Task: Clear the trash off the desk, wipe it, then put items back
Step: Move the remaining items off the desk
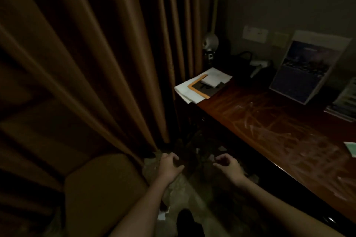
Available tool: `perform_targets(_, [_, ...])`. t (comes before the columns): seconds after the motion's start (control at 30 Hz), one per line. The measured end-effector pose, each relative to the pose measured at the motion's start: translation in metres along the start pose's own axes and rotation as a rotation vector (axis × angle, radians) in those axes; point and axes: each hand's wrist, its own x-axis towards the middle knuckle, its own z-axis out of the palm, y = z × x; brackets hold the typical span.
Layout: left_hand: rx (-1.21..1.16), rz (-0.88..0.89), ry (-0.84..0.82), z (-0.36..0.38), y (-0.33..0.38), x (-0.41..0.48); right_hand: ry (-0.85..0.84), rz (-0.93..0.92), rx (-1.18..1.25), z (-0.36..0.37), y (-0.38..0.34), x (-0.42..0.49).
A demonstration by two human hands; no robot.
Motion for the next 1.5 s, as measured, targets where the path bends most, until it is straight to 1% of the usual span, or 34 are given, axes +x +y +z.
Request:
perform_targets(0.1, [0.067,0.018,-0.032,-0.003,0.017,0.055,0.000,0.068,0.032,-0.020,0.000,0.040])
perform_targets(0.37, [0.098,0.078,-0.086,-0.019,0.059,0.226,0.237,0.182,0.078,-0.049,-0.019,0.166])
perform_targets(0.57, [0.039,0.156,0.006,-0.032,0.096,0.332,0.378,0.245,0.268,-0.061,-0.048,0.256])
perform_targets(0.67, [0.070,0.207,-0.008,-0.031,0.113,0.373,0.422,0.355,0.318,-0.066,-0.052,0.290])
perform_targets(0.77, [0.097,0.237,-0.010,-0.029,0.130,0.418,0.434,0.417,0.223,-0.079,-0.056,0.331])
perform_targets(0.9, [0.074,0.175,0.043,-0.019,0.148,0.453,0.460,0.420,-0.037,-0.101,-0.065,0.385])
perform_targets(1.0, [0.161,0.181,0.105,-0.018,0.156,0.481,0.440,0.413,-0.137,-0.112,-0.076,0.429])
perform_targets(1.07, [0.192,0.187,0.127,-0.018,0.166,0.501,0.459,0.443,-0.189,-0.121,-0.081,0.457])
perform_targets(1.2, [0.219,0.173,0.113,-0.018,0.183,0.537,0.469,0.559,-0.299,-0.131,-0.090,0.490])
perform_targets(1.3, [0.160,0.147,0.102,-0.023,0.192,0.567,0.470,0.640,-0.350,-0.126,-0.092,0.501])
perform_targets(1.37, [0.149,0.139,0.058,-0.023,0.204,0.584,0.482,0.670,-0.358,-0.123,-0.089,0.506])
perform_targets(1.47, [0.273,0.154,-0.043,-0.019,0.213,0.603,0.466,0.722,-0.364,-0.117,-0.082,0.509])
perform_targets(1.5, [0.322,0.155,-0.073,-0.019,0.214,0.608,0.468,0.742,-0.323,-0.114,-0.081,0.509])
